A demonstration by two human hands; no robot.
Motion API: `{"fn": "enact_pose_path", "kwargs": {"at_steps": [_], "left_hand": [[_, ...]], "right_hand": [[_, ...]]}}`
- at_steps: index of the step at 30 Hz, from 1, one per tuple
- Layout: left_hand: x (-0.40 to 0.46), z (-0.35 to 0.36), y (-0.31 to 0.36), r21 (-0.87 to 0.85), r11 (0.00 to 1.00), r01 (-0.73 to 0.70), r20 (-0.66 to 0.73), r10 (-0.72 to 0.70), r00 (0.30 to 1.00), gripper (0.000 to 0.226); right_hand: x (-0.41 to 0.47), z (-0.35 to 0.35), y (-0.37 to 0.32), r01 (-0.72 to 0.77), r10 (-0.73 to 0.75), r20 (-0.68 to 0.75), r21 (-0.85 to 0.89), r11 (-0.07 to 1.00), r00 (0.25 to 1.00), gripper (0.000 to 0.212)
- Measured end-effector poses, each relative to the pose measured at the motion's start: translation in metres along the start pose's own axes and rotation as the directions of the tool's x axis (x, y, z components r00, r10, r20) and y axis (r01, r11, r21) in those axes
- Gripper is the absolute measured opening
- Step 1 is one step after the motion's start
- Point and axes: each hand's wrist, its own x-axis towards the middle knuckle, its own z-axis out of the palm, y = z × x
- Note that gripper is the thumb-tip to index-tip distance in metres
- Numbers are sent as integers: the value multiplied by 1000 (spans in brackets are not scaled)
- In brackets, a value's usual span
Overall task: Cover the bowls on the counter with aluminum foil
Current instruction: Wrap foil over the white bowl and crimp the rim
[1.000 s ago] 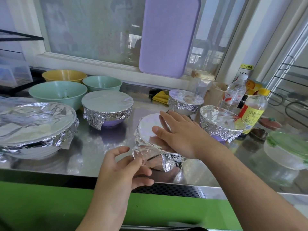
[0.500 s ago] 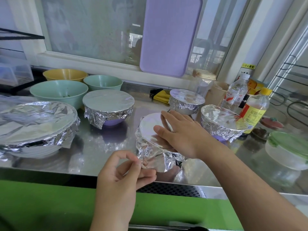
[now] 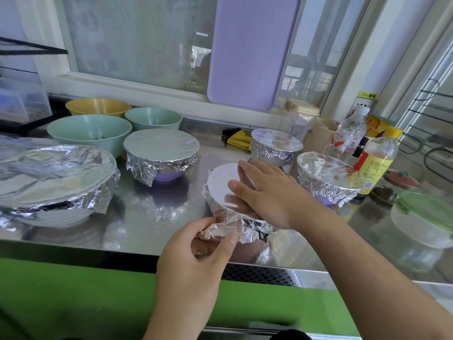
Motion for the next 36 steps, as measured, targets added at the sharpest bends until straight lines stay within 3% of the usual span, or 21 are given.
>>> {"fn": "enact_pose_path", "kwargs": {"at_steps": [3,9,14,18,22,24,27,31,36], "left_hand": [[3,-1,-6,108,986,-130,-85,140,986,6],[8,-5,-13,243,939,-244,-54,264,963,10],[24,-12,-8,357,912,-203,88,183,979,25],[25,-15,-3,332,933,-138,95,113,989,11],[18,-14,2,231,962,-148,88,131,987,28],[18,-13,2,212,960,-183,86,168,982,21],[21,-11,2,224,956,-191,64,181,981,20],[29,-9,5,191,976,-103,91,87,992,21],[41,-11,8,167,985,-35,106,17,994,14]], "right_hand": [[0,0,1,-3,3,5,-1,1000,1000,77],[1,2,2,11,-11,0,4,1000,1000,80],[2,3,3,21,-21,-5,4,1000,1000,73],[0,2,2,6,-6,4,12,1000,1000,73],[0,2,2,7,-7,12,6,1000,1000,76],[0,1,2,14,-14,15,6,1000,1000,74],[0,1,2,4,-4,19,6,1000,1000,62],[0,1,3,-2,2,15,13,1000,1000,47],[-3,-3,-2,-13,13,19,33,999,1000,74]]}}
